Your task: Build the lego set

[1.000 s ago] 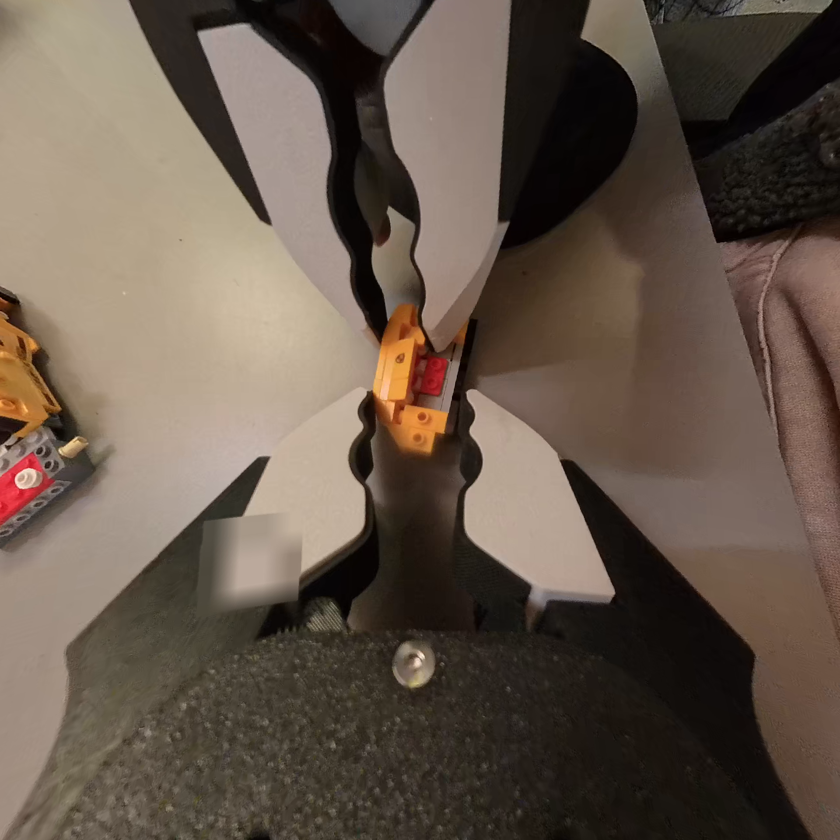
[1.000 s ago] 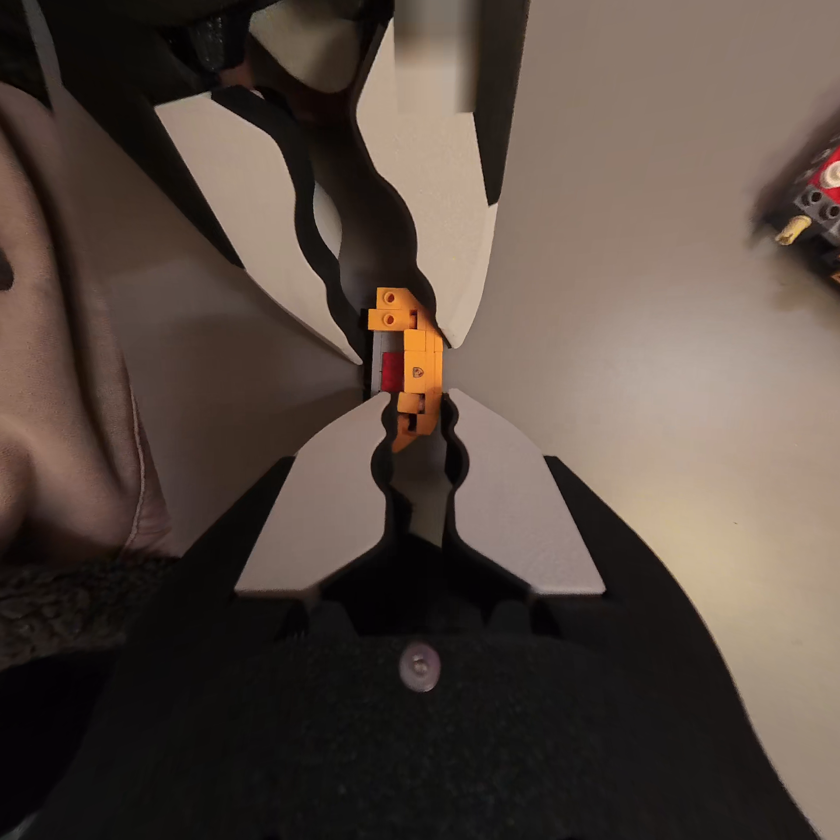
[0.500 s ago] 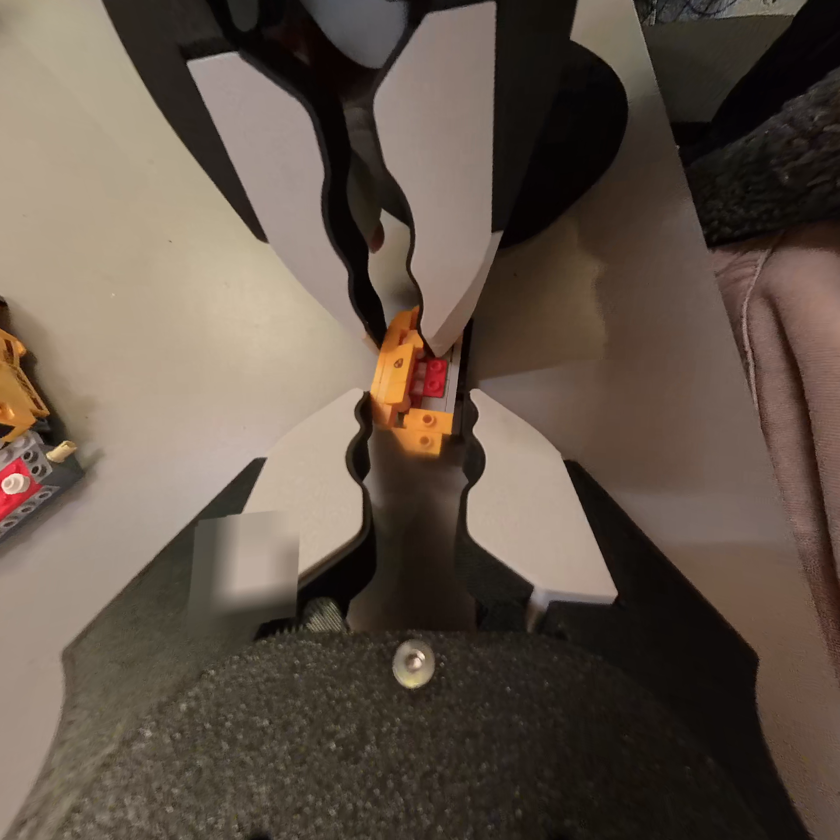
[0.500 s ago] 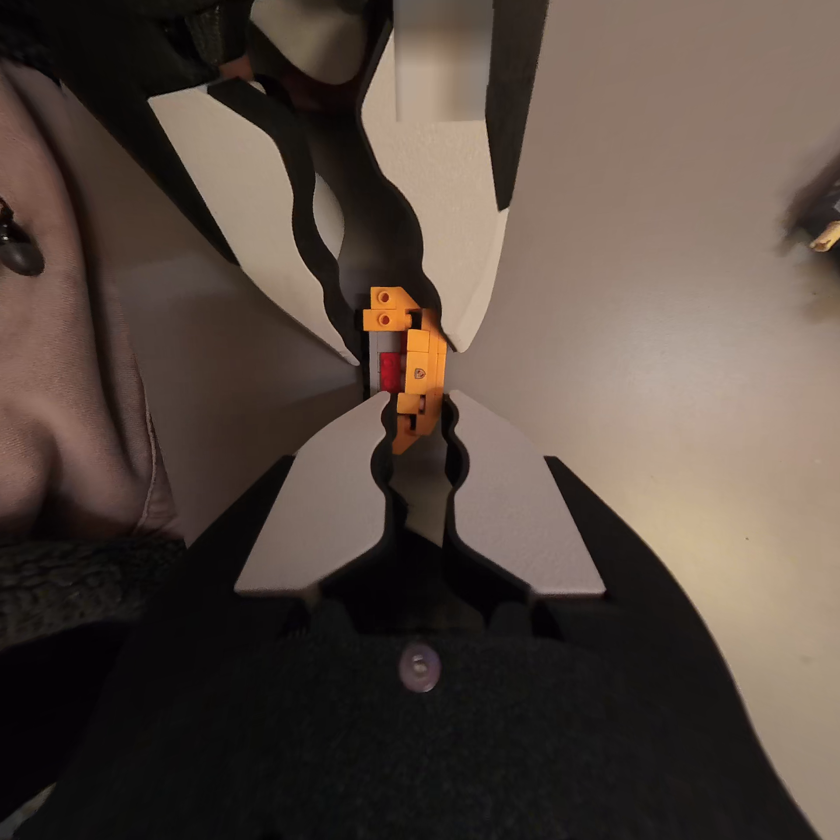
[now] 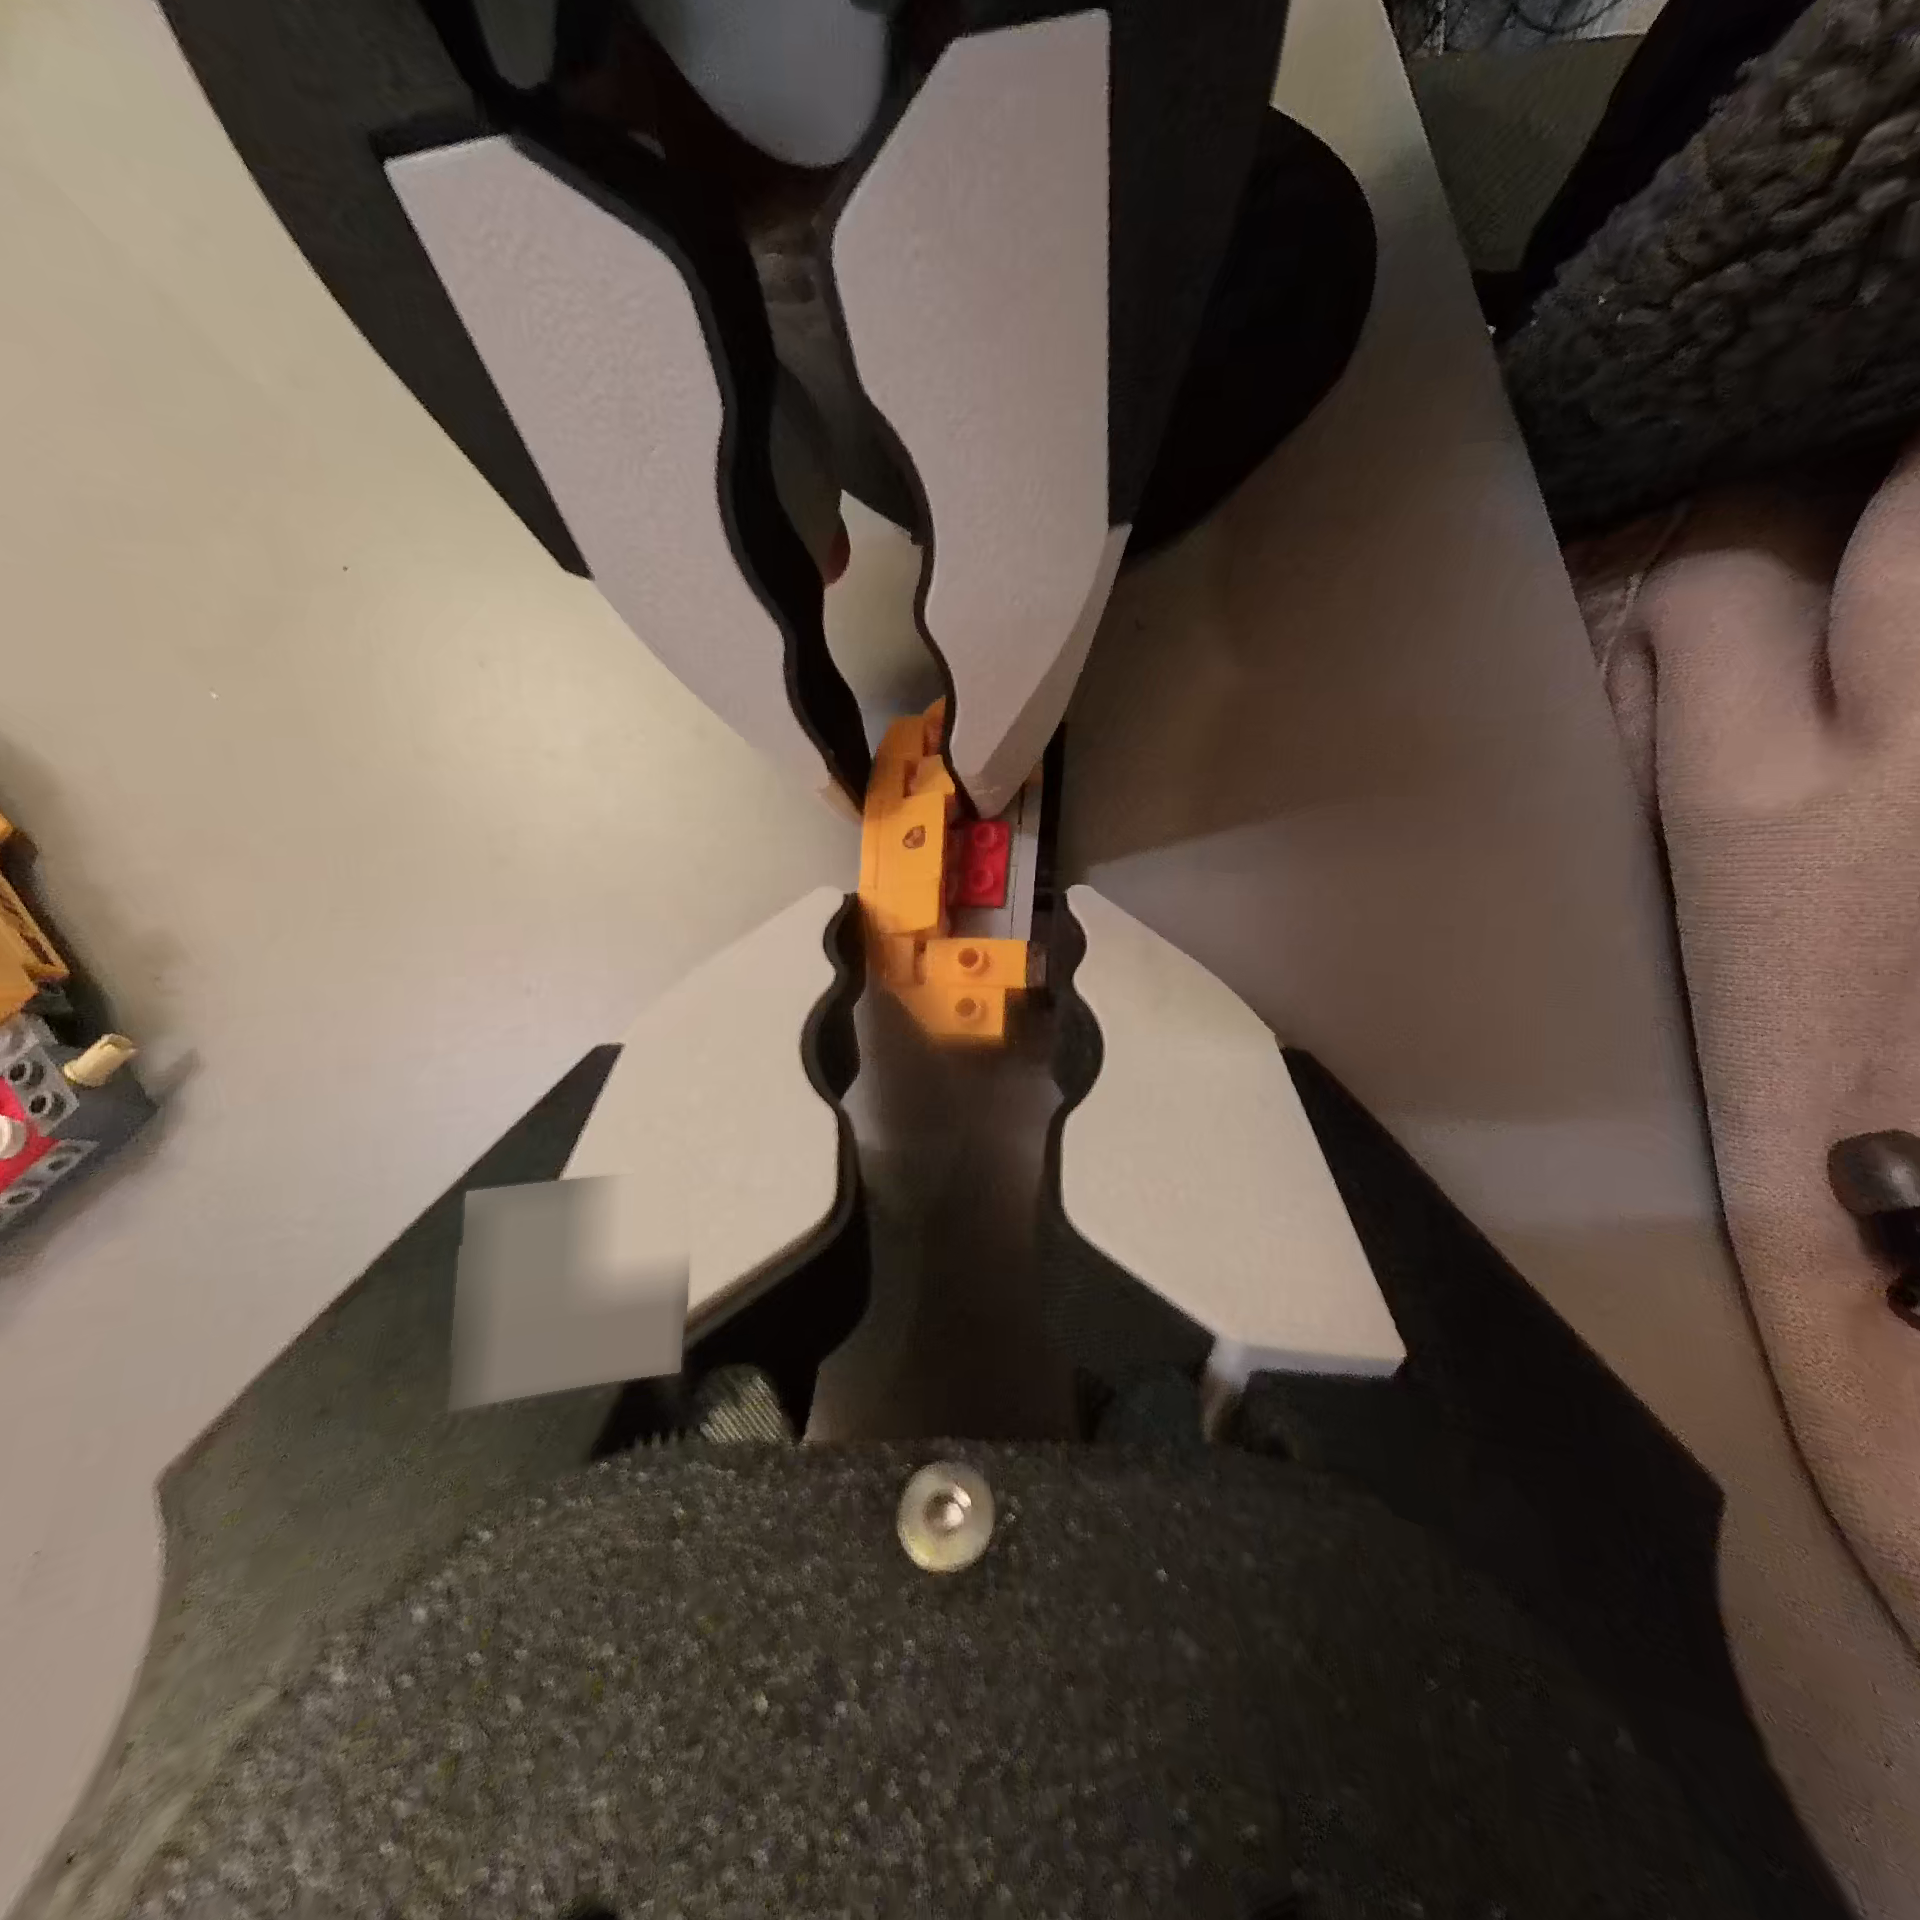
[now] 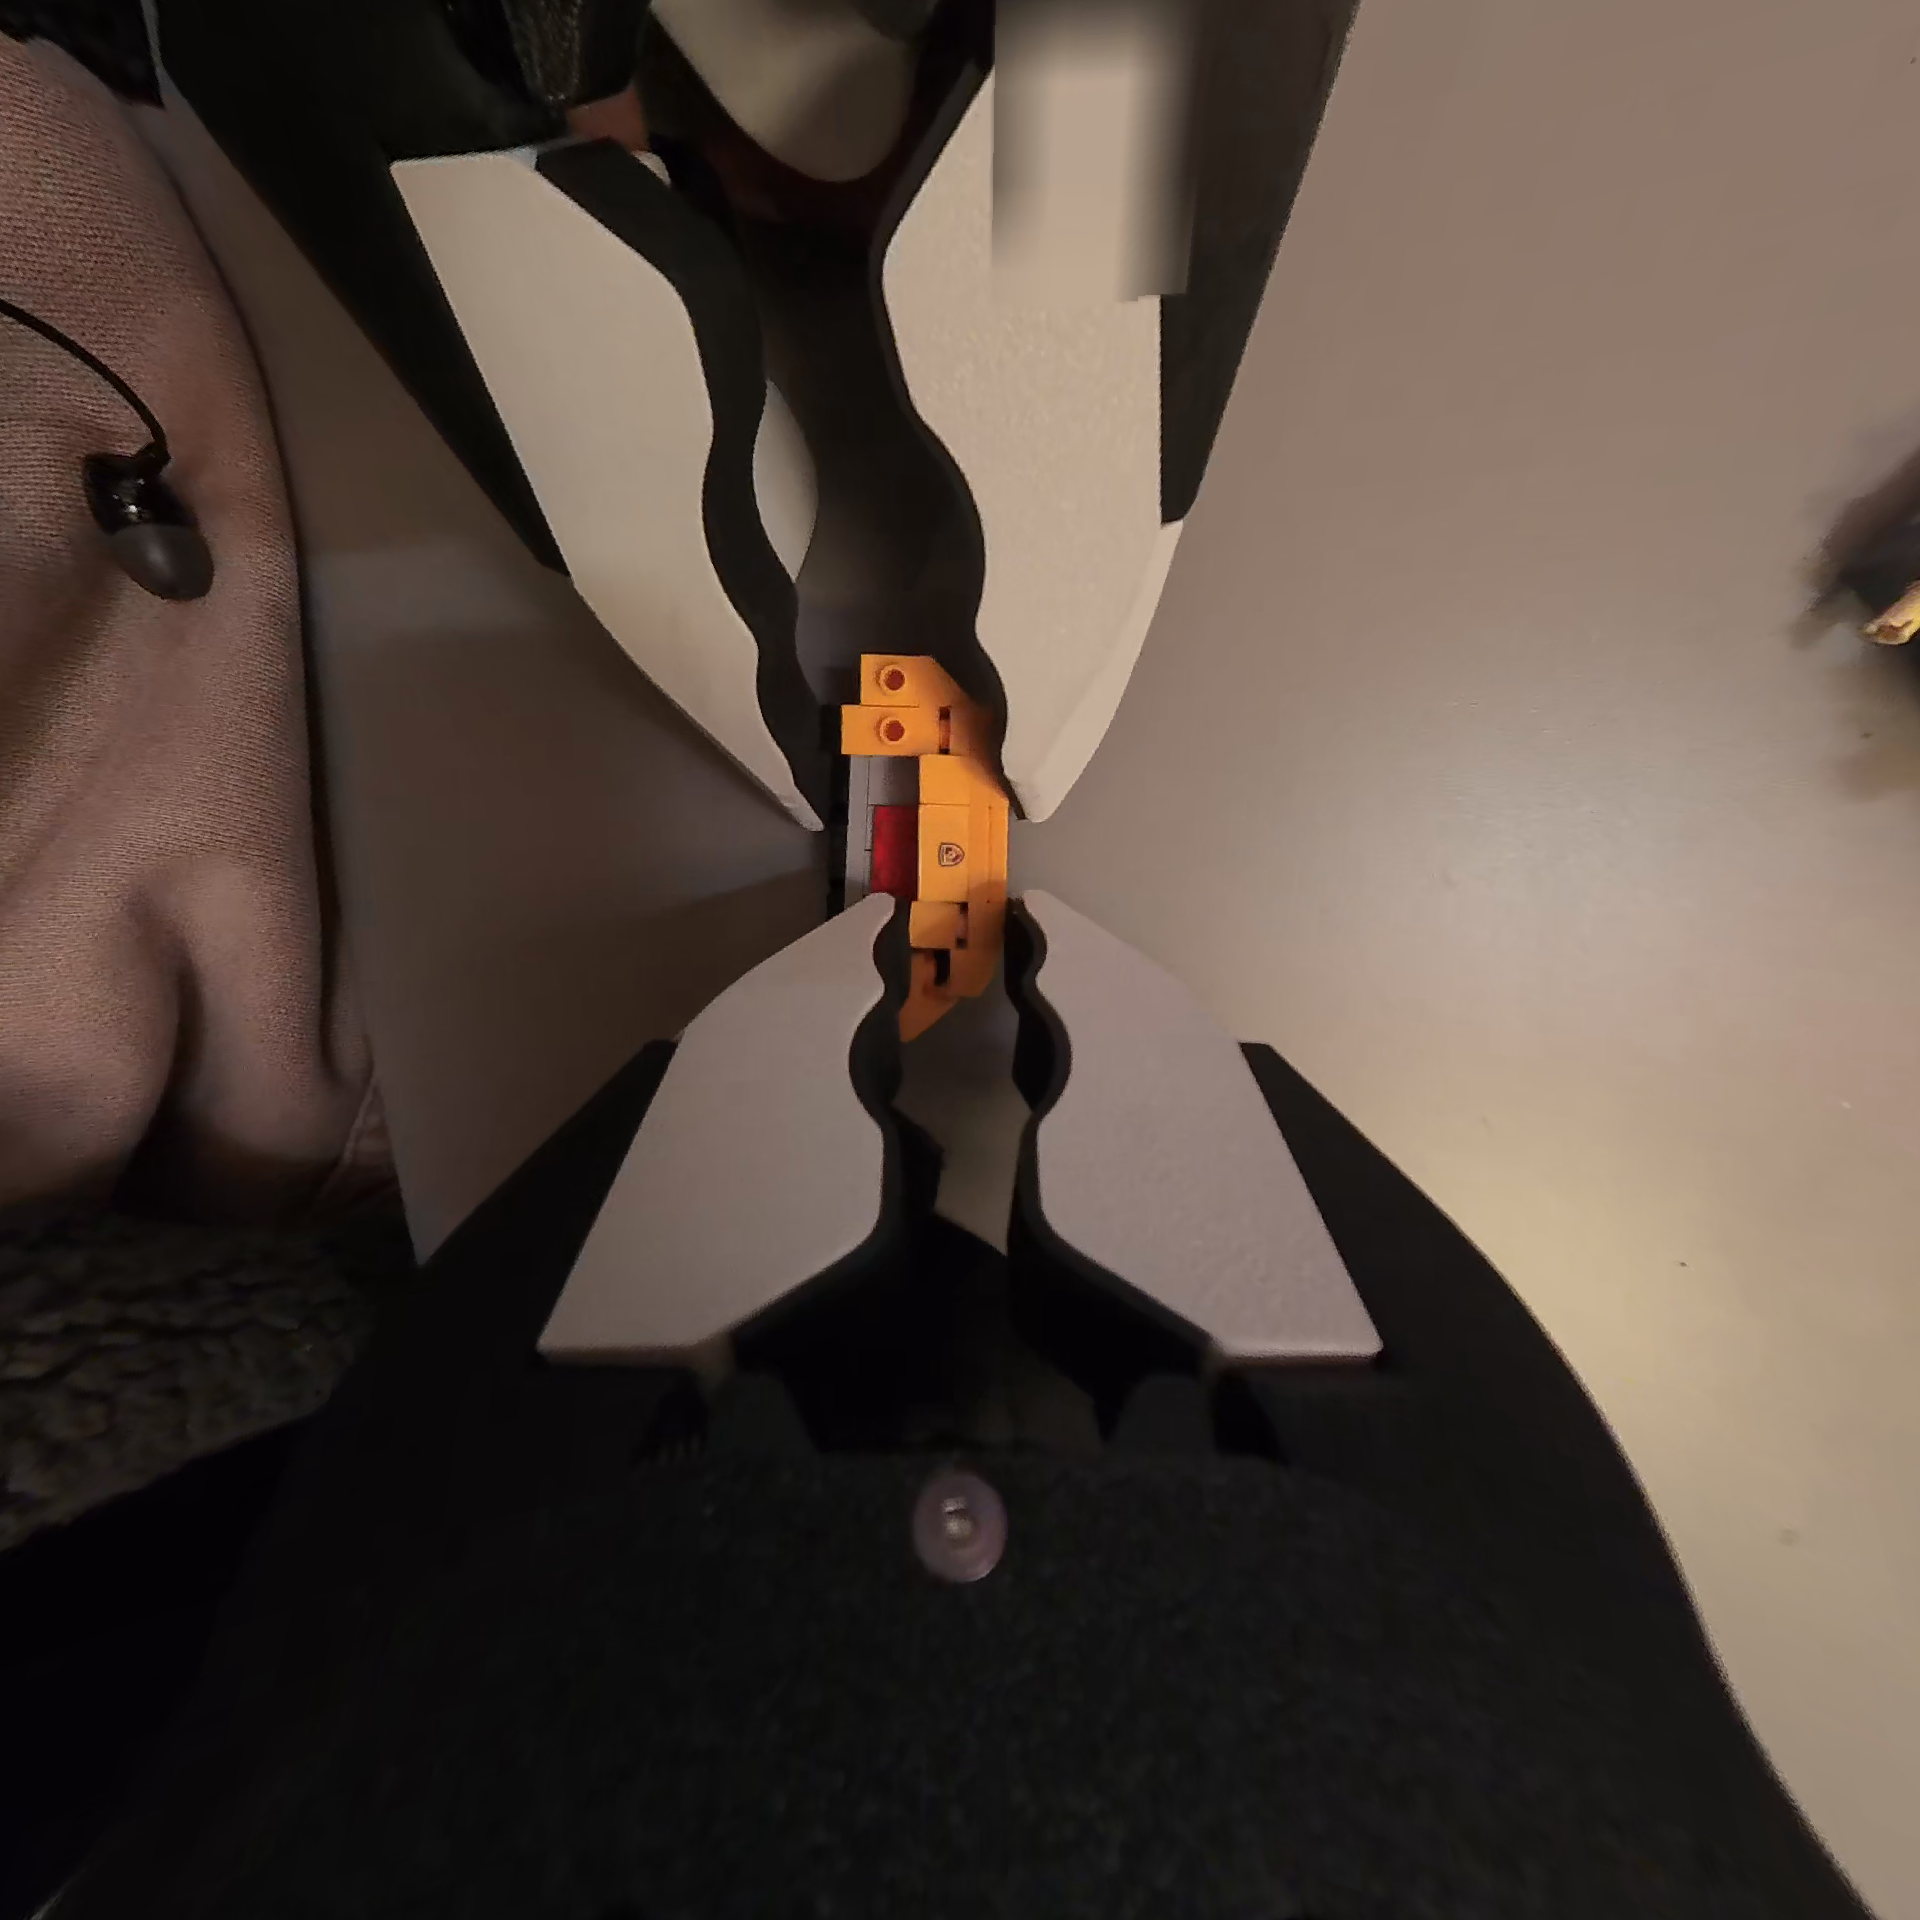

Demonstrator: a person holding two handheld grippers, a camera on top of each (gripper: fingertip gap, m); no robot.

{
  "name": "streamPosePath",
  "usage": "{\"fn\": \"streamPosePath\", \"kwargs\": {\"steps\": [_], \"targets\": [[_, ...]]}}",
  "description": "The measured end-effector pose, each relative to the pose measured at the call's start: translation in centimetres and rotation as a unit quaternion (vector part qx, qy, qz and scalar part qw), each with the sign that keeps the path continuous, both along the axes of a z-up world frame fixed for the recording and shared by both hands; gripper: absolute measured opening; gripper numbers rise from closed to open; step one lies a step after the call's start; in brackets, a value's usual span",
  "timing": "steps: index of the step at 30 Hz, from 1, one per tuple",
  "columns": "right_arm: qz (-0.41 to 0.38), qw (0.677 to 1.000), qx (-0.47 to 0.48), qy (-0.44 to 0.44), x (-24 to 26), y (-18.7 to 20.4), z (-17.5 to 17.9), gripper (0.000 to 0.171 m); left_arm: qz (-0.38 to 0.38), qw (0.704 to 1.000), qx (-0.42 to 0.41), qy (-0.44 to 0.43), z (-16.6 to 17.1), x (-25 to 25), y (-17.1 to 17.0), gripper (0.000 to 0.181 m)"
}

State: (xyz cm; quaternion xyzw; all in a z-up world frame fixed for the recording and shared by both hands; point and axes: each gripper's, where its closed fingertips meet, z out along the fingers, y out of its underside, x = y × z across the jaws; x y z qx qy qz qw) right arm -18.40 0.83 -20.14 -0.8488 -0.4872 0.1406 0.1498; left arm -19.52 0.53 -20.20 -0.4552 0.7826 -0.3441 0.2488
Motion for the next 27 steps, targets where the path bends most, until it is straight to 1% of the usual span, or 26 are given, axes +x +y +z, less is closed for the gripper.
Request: {"fn": "streamPosePath", "kwargs": {"steps": [7, 12, 14, 17, 19, 20, 21, 27], "targets": [[-0.016, 1.0, 0.0, 0.005, -0.1, -0.1, 0.0, 0.017, -0.004, 1.0, -0.001, -0.001, 0.0, -0.1, -0.1, 0.034], [-0.013, 1.0, 0.002, 0.003, -0.1, -0.1, 0.3, 0.024, -0.005, 1.0, -0.002, -0.001, 0.1, -0.2, -0.3, 0.034], [-0.014, 1.0, 0.005, 0.004, -0.2, 0.0, 0.4, 0.024, -0.006, 1.0, -0.002, -0.001, 0.1, -0.3, -0.3, 0.034], [-0.011, 1.0, 0.012, 0.002, -0.5, 0.1, 0.3, 0.017, -0.009, 1.0, -0.004, 0.0, 0.0, -0.2, -0.3, 0.033], [-0.013, 1.0, 0.014, -0.004, -0.5, 0.1, 0.3, 0.017, -0.009, 1.0, -0.005, 0.0, 0.0, -0.2, -0.2, 0.034], [-0.017, 1.0, 0.014, -0.002, -0.6, 0.1, 0.4, 0.02, -0.009, 1.0, -0.005, 0.001, 0.0, -0.2, -0.2, 0.034], [-0.021, 1.0, 0.014, 0.007, -0.7, 0.1, 0.6, 0.022, -0.009, 1.0, -0.004, 0.0, 0.0, -0.2, -0.3, 0.034], [-0.075, 0.993, -0.008, 0.089, -0.9, 0.9, 1.9, 0.016, -0.009, 1.0, -0.003, 0.001, 0.0, -0.3, -0.3, 0.034]]}}
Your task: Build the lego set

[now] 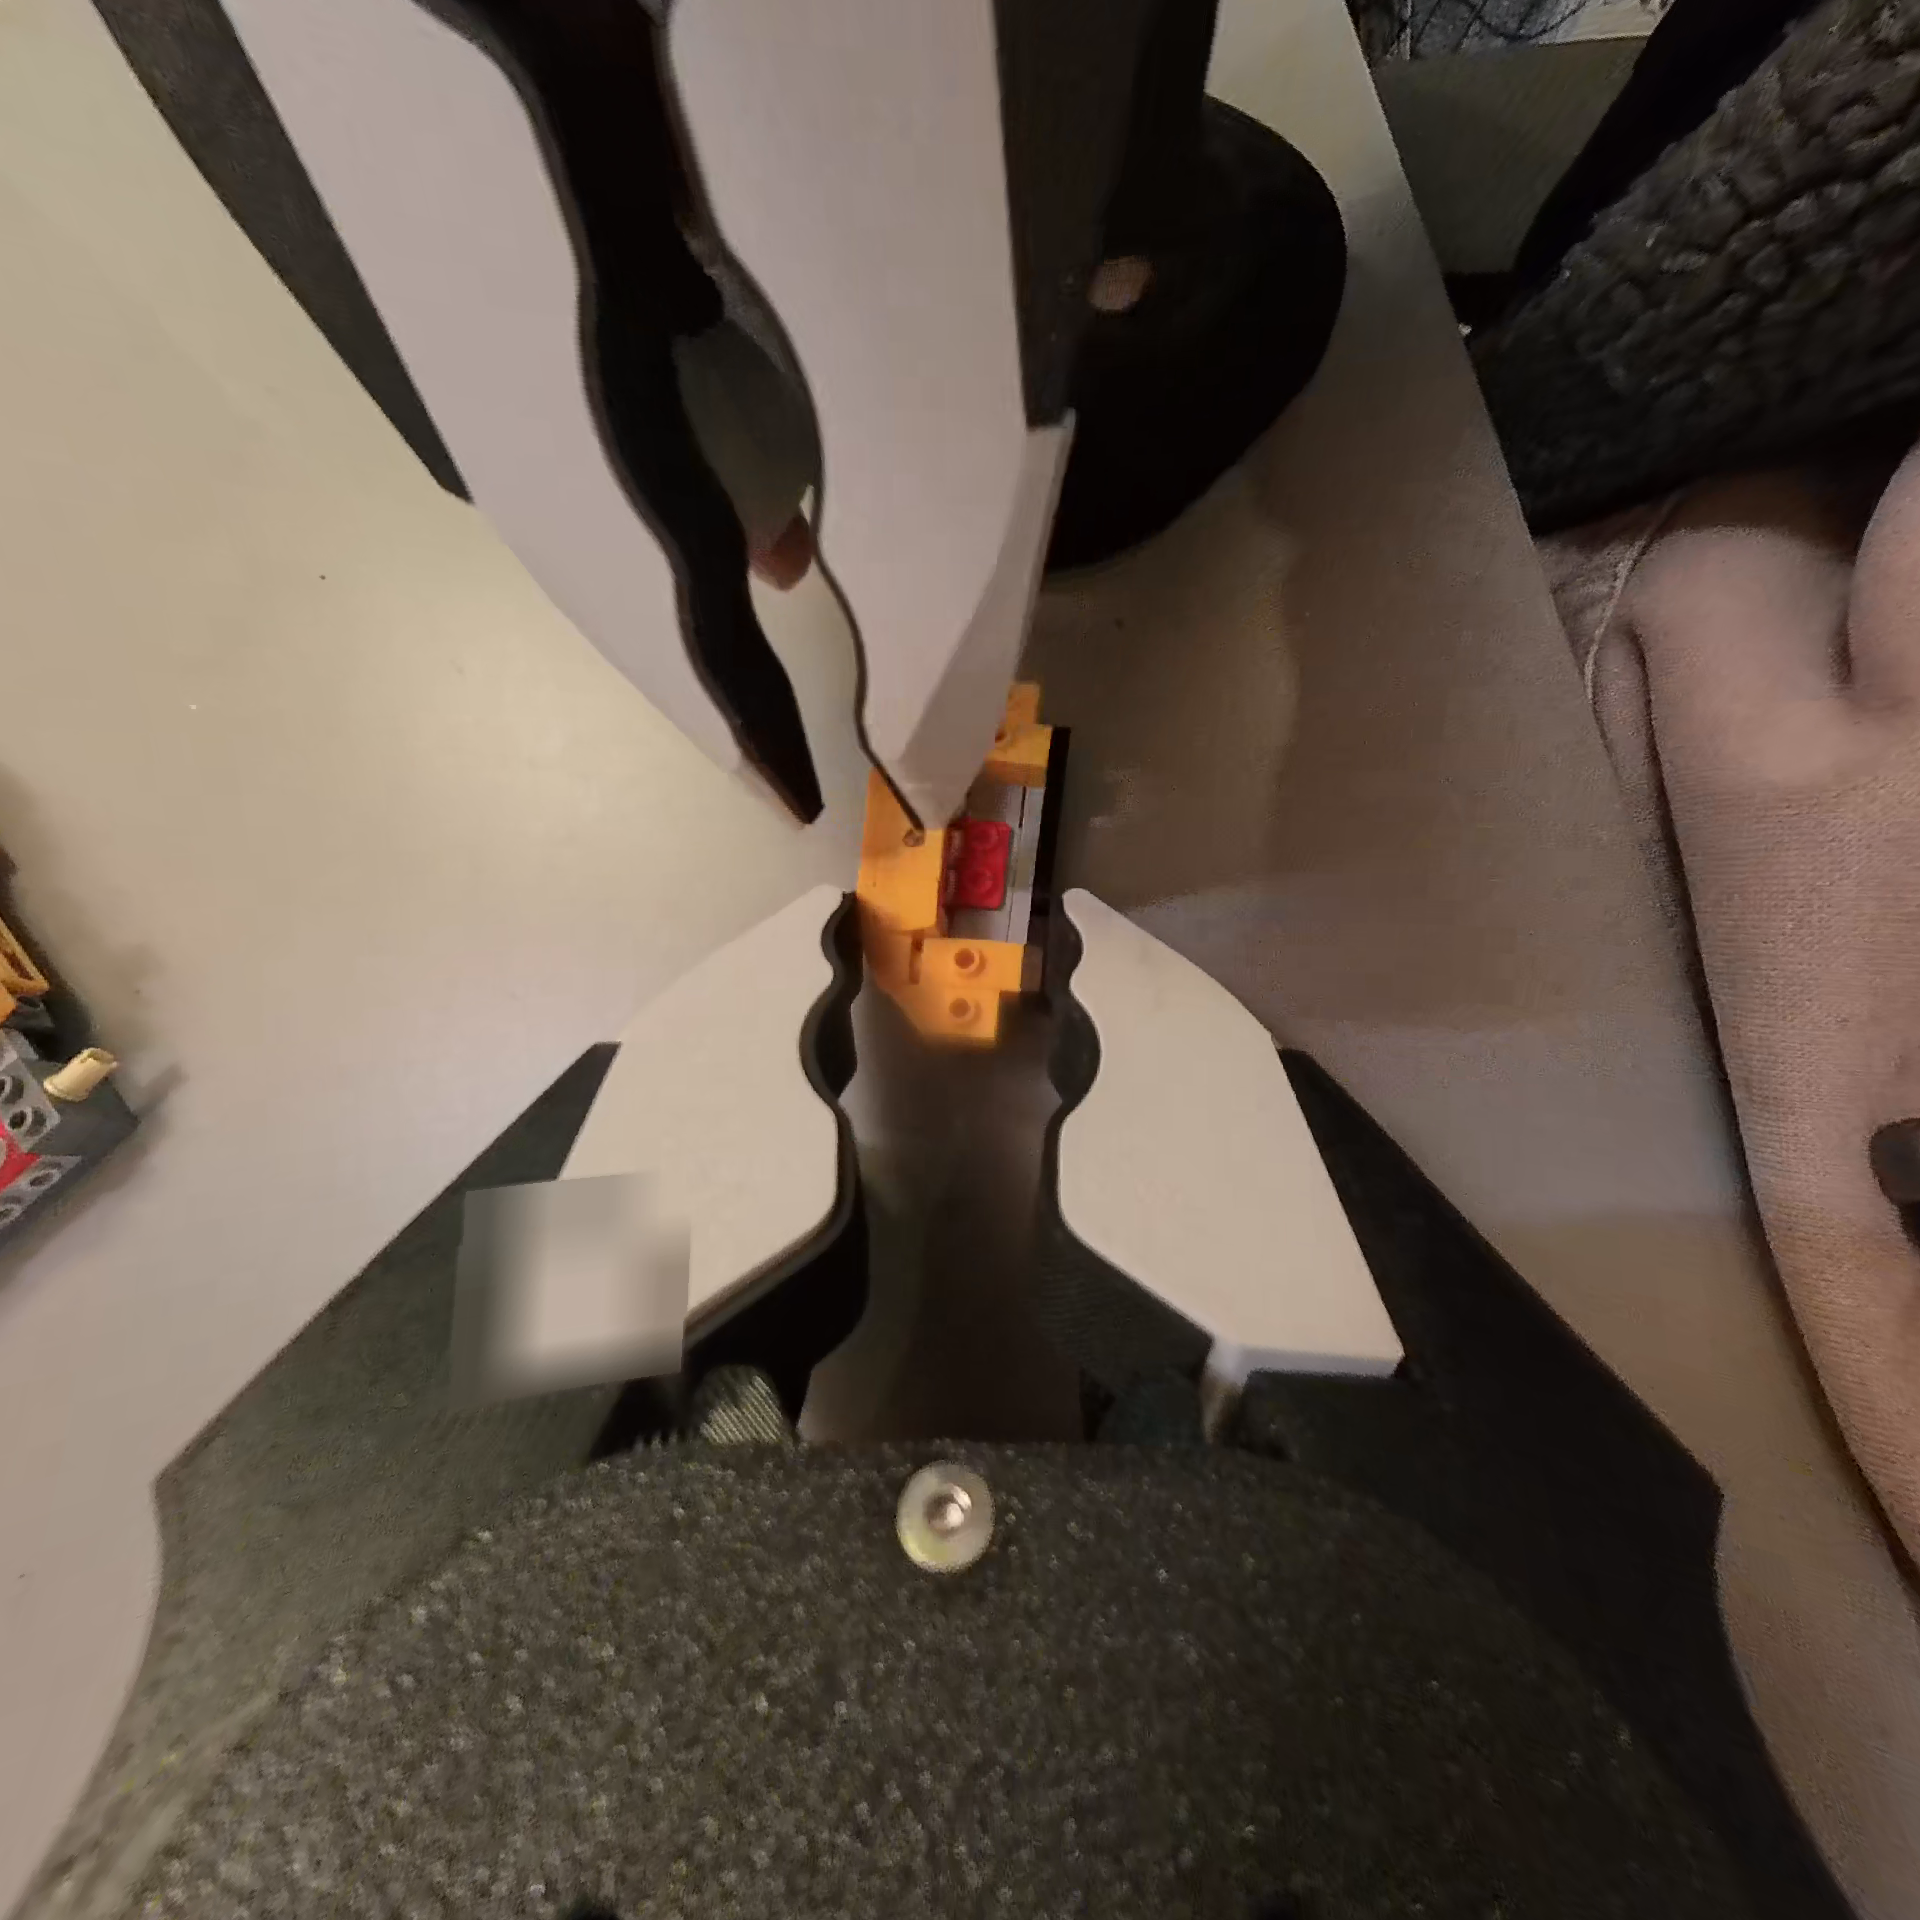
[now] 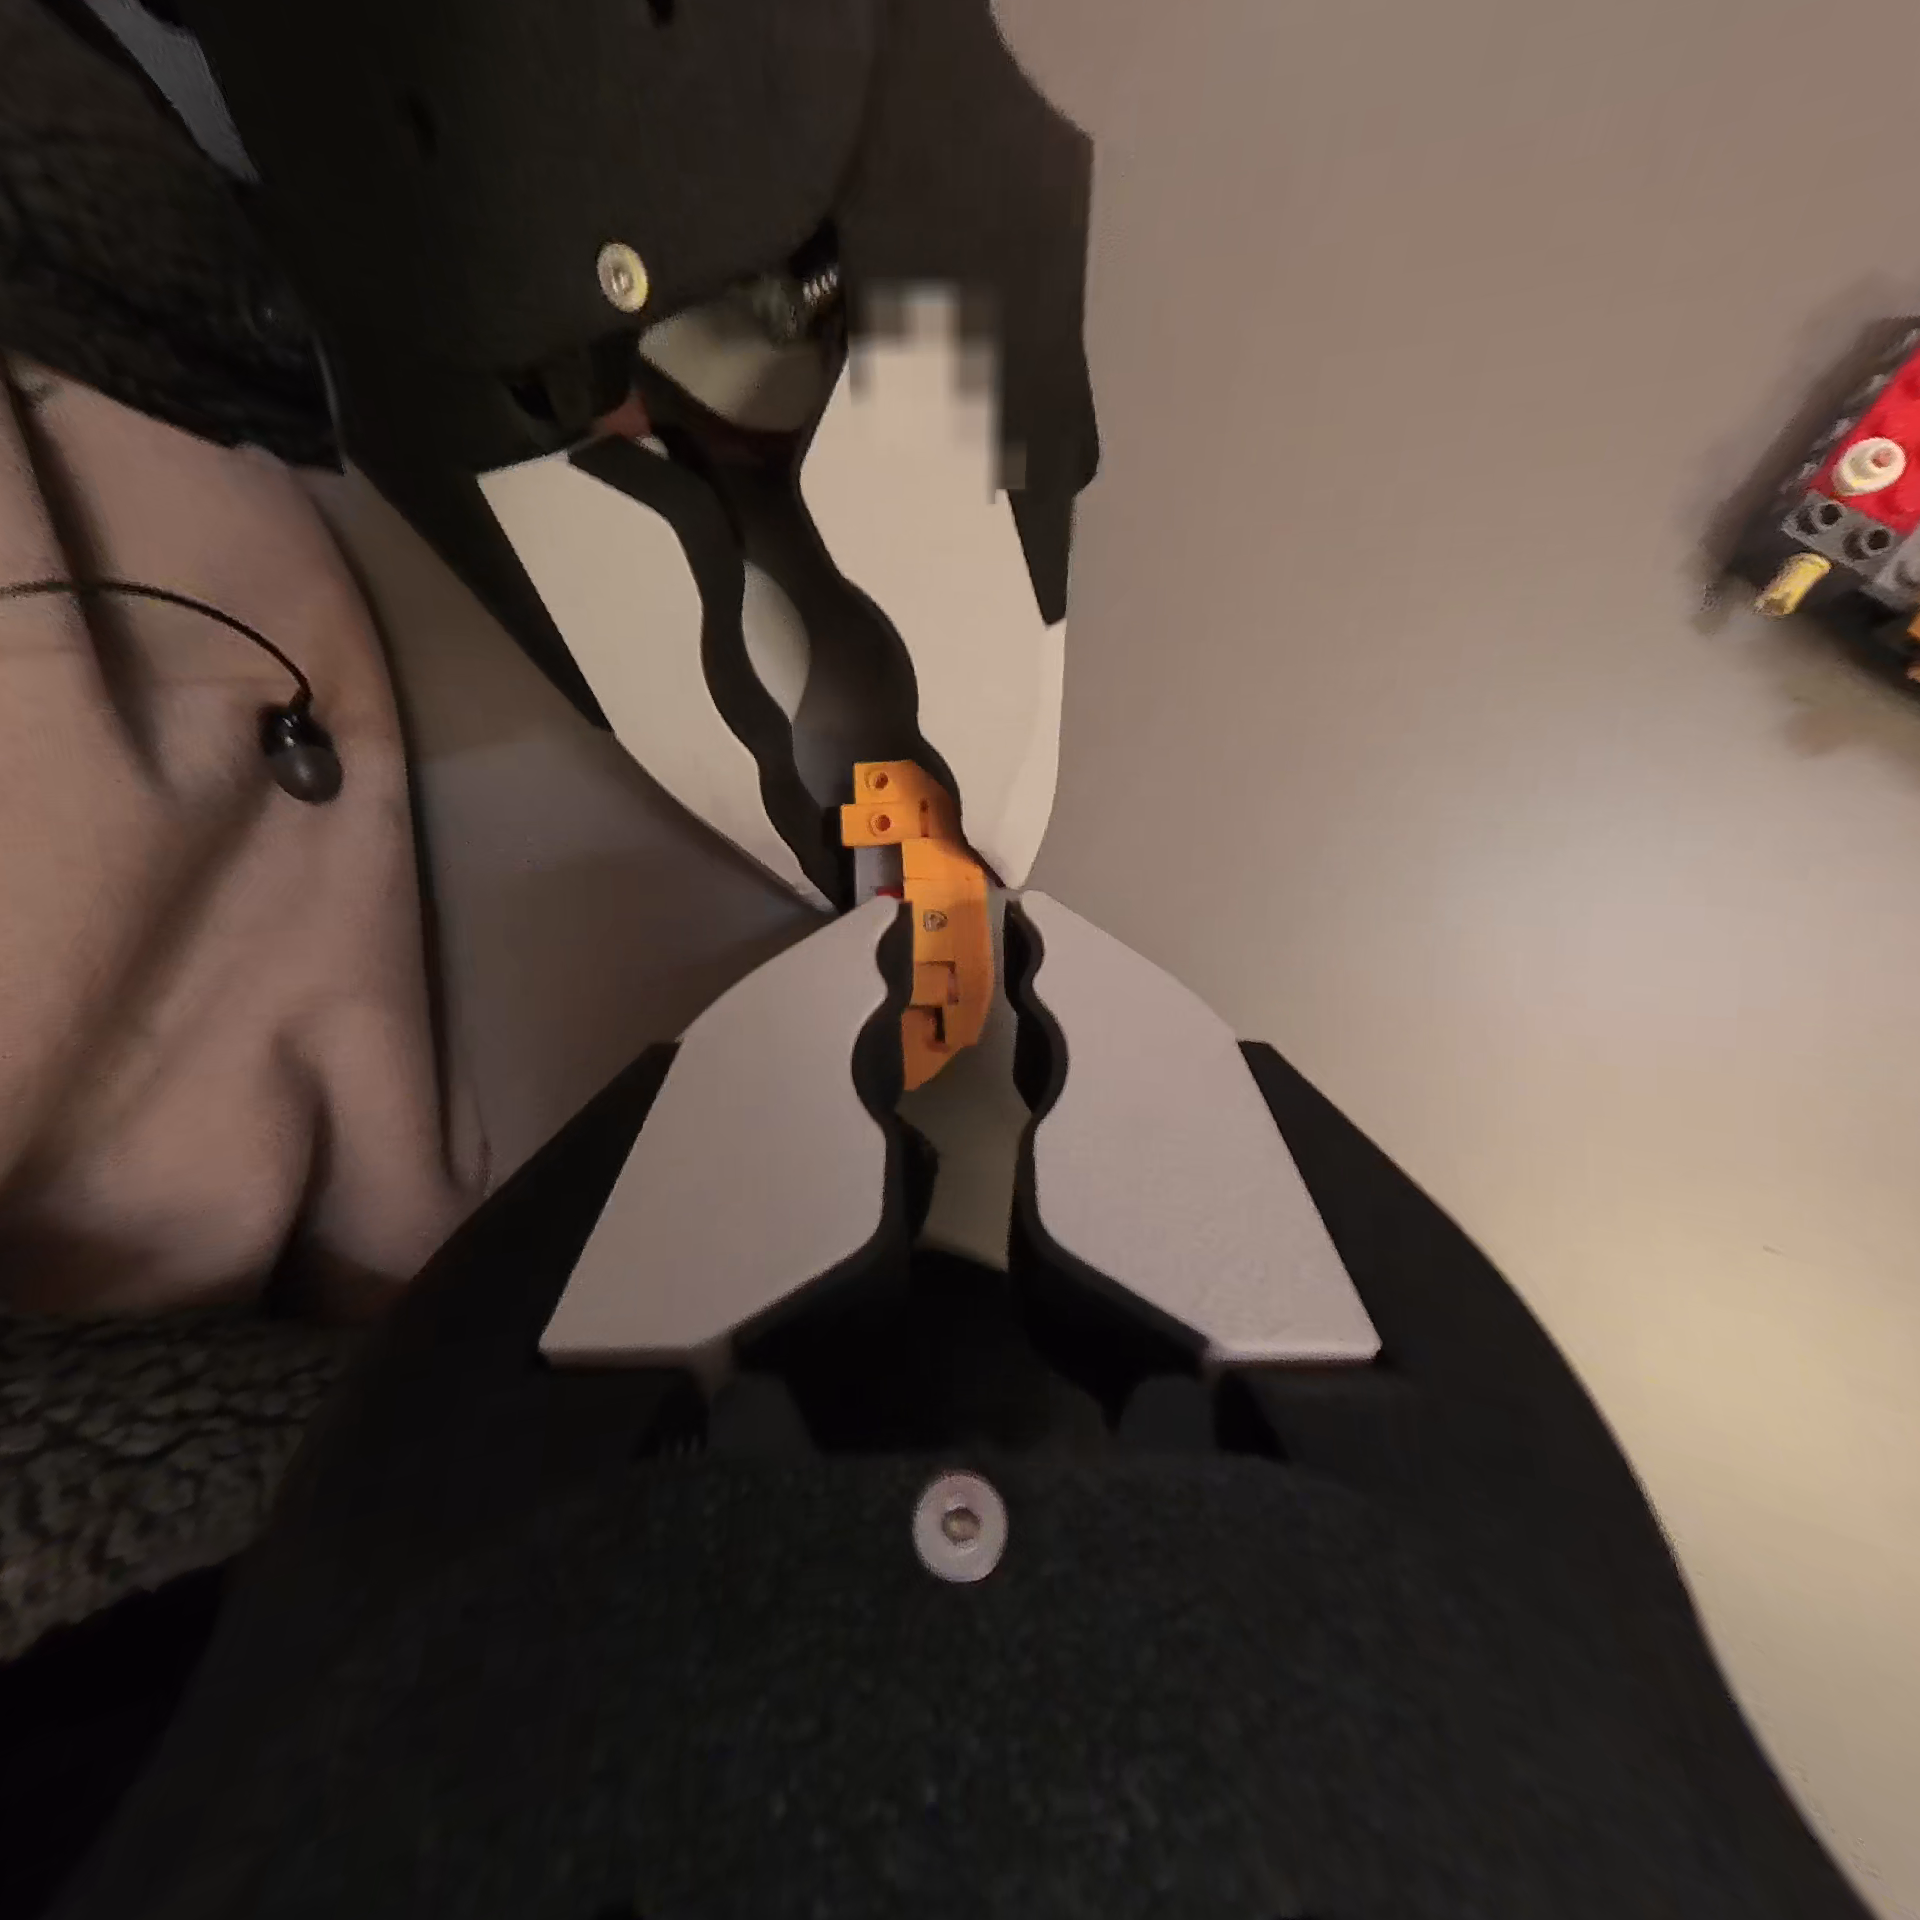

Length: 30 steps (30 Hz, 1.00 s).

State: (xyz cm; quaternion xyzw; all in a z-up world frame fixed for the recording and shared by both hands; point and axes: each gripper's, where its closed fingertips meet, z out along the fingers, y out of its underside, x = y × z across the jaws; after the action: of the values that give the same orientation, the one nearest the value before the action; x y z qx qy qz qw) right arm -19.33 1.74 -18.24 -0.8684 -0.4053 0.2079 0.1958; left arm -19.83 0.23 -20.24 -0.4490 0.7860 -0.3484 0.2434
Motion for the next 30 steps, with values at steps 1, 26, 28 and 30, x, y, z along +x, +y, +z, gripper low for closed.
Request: {"fn": "streamPosePath", "kwargs": {"steps": [1, 26, 28, 30], "targets": [[-0.006, 1.0, -0.006, 0.016, -0.3, 0.1, 0.2, 0.014, 0.0, 1.0, 0.0, 0.0, 0.0, 0.0, 0.0, 0.034], [0.037, 0.99, 0.083, -0.112, -0.7, -0.2, -1.1, 0.006, -0.002, 1.0, -0.012, 0.008, 0.1, -0.2, -0.1, 0.034], [0.032, 0.987, 0.096, -0.122, -0.7, -0.2, -1.2, 0.006, -0.002, 1.0, -0.012, 0.009, 0.1, -0.1, -0.1, 0.034], [0.031, 0.984, 0.112, -0.137, -0.7, -0.2, -1.2, 0.006, -0.002, 1.0, -0.011, 0.007, 0.1, -0.2, -0.1, 0.034]]}}
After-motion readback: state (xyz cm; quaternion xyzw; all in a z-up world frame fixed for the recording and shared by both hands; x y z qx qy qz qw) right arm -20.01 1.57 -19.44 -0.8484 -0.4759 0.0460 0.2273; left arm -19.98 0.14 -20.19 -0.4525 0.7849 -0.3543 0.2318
